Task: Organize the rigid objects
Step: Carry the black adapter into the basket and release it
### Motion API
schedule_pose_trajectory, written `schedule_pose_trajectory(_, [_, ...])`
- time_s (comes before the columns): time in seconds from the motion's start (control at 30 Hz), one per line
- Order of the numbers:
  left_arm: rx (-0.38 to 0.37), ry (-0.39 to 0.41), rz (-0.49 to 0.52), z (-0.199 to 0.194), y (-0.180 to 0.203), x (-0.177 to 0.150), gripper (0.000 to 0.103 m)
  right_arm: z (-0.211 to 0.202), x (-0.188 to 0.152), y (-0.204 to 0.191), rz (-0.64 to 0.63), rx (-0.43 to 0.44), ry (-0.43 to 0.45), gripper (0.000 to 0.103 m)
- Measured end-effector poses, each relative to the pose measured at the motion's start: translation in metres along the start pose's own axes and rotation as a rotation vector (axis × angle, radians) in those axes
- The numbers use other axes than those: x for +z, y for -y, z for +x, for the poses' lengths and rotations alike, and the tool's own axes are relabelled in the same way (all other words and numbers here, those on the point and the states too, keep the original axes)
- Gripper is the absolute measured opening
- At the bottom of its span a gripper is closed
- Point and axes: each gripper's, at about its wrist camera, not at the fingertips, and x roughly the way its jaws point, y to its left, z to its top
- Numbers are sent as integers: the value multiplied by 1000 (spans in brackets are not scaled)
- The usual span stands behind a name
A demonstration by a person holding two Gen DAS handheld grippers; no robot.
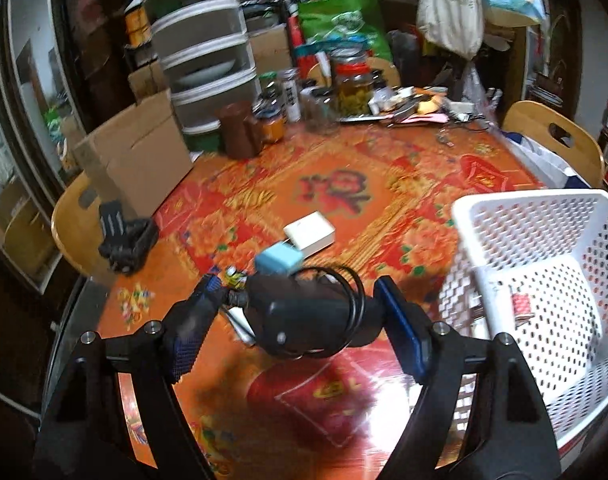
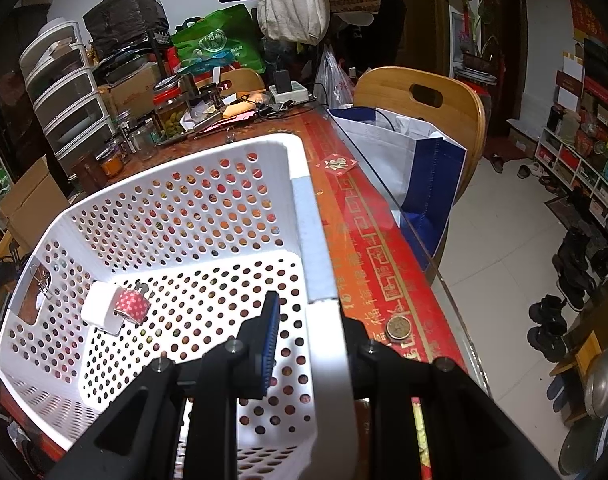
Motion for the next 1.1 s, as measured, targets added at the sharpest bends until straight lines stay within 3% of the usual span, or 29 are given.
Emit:
schedule_pose_trajectory(0.33, [-90, 66, 138, -26, 65, 32, 77, 1, 0, 0, -2, 12, 1, 21])
schedule_pose_trajectory(0.6, [-152, 63, 269, -26, 132, 45, 77, 1, -1, 1, 2, 25, 2, 21])
schedule_pose_trajectory(0.9, [-168, 24, 369, -16, 182, 51, 77, 0, -1, 2, 3, 38, 7, 21])
schedule_pose_trajectory(1.1, [-191, -37, 490, 1, 226, 53, 77, 0, -2, 2, -1, 43, 6, 21])
